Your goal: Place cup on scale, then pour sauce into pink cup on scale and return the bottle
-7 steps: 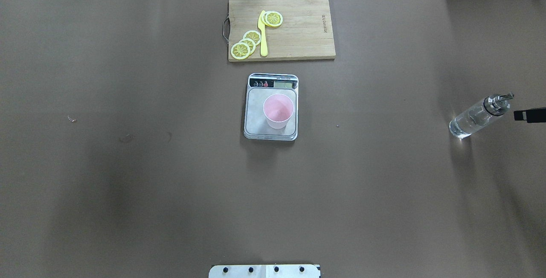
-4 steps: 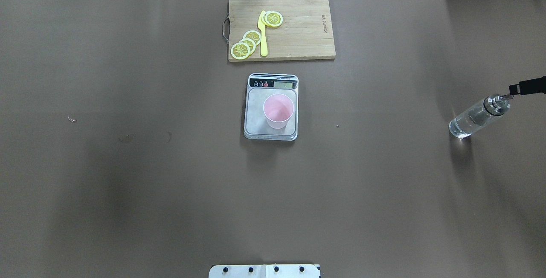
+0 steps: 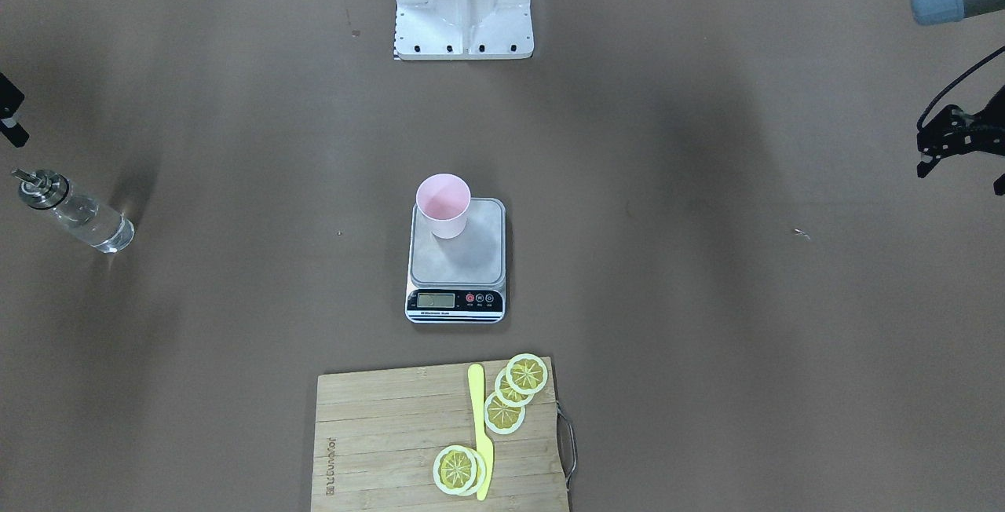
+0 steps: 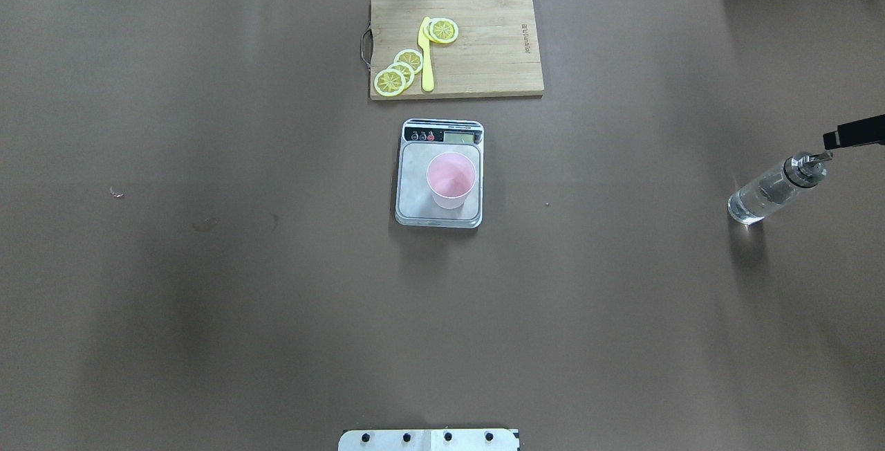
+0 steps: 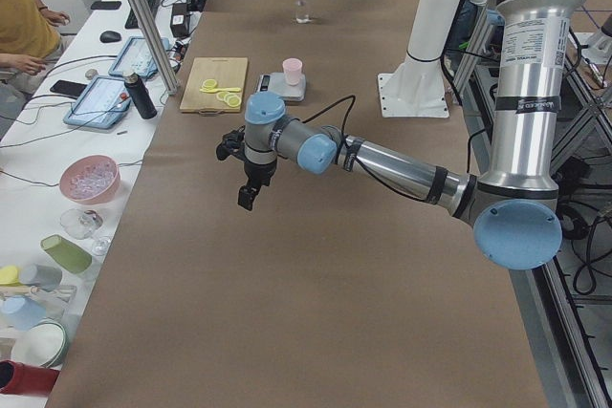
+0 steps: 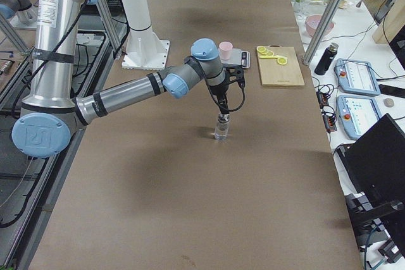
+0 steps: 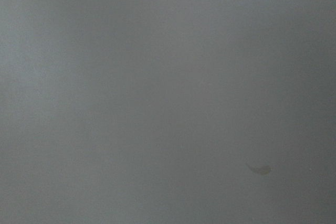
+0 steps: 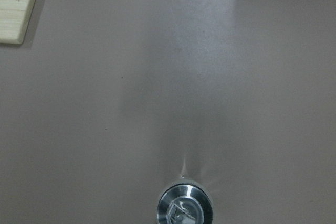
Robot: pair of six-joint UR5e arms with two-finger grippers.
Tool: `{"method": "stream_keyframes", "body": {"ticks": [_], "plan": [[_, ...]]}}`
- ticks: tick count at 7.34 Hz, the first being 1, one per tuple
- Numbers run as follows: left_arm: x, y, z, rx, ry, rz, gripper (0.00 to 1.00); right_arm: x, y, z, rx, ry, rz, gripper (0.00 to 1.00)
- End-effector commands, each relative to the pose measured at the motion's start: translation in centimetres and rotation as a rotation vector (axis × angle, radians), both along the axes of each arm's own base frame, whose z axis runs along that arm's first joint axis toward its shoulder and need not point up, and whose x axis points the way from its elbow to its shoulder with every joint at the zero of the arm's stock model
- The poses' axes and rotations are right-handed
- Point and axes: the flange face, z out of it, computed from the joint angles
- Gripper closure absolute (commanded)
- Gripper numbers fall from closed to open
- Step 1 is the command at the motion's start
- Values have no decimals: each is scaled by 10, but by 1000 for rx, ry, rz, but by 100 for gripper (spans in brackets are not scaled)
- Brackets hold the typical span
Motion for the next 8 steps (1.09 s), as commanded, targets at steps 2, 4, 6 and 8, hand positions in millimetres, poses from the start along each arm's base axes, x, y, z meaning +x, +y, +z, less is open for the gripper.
{"method": "stream_keyframes", "body": {"ticks": [2, 4, 6, 8], "plan": [[0, 0, -2, 3, 1, 0, 3, 20, -20, -1, -113, 8, -28, 0], [0, -1, -2, 5, 2, 1, 3, 43, -50, 13, -184, -36, 5, 0], [1, -1, 0, 4, 2, 7, 3, 64, -72, 50, -174, -6, -20, 0], [0, -2, 8, -10, 6, 17, 3, 73, -99, 68, -184, 7, -10, 0]]}}
